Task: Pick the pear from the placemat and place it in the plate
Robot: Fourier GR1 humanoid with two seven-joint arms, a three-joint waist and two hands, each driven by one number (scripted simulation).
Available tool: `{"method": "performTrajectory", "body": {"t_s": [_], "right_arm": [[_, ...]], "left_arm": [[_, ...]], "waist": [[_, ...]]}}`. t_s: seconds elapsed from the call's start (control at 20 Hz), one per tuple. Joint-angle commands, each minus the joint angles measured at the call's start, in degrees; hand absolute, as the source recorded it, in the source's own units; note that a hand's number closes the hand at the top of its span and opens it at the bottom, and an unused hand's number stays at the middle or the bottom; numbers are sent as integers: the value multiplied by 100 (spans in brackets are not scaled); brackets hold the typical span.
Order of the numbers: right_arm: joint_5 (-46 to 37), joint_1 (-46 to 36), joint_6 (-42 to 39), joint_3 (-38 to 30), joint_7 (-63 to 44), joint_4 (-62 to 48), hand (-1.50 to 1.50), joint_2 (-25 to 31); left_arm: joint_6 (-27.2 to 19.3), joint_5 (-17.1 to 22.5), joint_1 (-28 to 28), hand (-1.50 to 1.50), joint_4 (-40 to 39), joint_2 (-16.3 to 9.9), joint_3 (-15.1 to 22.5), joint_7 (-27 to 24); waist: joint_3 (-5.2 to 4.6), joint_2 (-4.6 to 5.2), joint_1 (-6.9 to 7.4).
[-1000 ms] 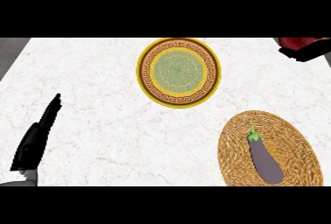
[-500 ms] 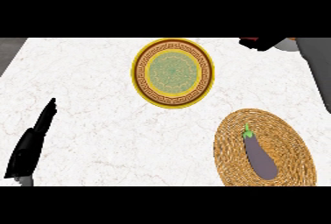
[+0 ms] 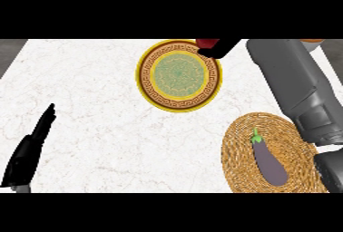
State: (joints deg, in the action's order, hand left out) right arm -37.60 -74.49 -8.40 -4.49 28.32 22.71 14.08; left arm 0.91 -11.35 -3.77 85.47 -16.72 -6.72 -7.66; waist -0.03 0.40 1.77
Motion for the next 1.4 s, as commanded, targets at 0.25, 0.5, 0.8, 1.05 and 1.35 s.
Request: {"method": "performTrajectory", "body": {"t_s": [0.25, 0.5, 0.8, 1.05, 1.35], "right_arm": [[-385, -66, 337, 299, -411, -594, 150, -879], [-239, -296, -47, 123, -518, -1080, 150, -1098], [-18, -201, 767, -126, -1383, -1401, -150, -1402], [365, -45, 1001, -488, -942, -1203, -150, -1370], [1207, 17, 1420, -1358, -865, -955, -150, -1209]], "left_arm": [[99, -9, -91, 0, 180, -7, -28, 62], [47, -72, 218, 0, 215, -6, -16, 213], [74, -97, 88, 0, 81, 172, 119, 49], [198, 44, 257, 0, -42, -84, -180, -25], [-39, -152, 226, 0, 79, 186, 21, 80]], "waist": [[2, 21, 34], [2, 71, 139], [0, 93, 208], [3, 82, 150], [7, 63, 111]]}}
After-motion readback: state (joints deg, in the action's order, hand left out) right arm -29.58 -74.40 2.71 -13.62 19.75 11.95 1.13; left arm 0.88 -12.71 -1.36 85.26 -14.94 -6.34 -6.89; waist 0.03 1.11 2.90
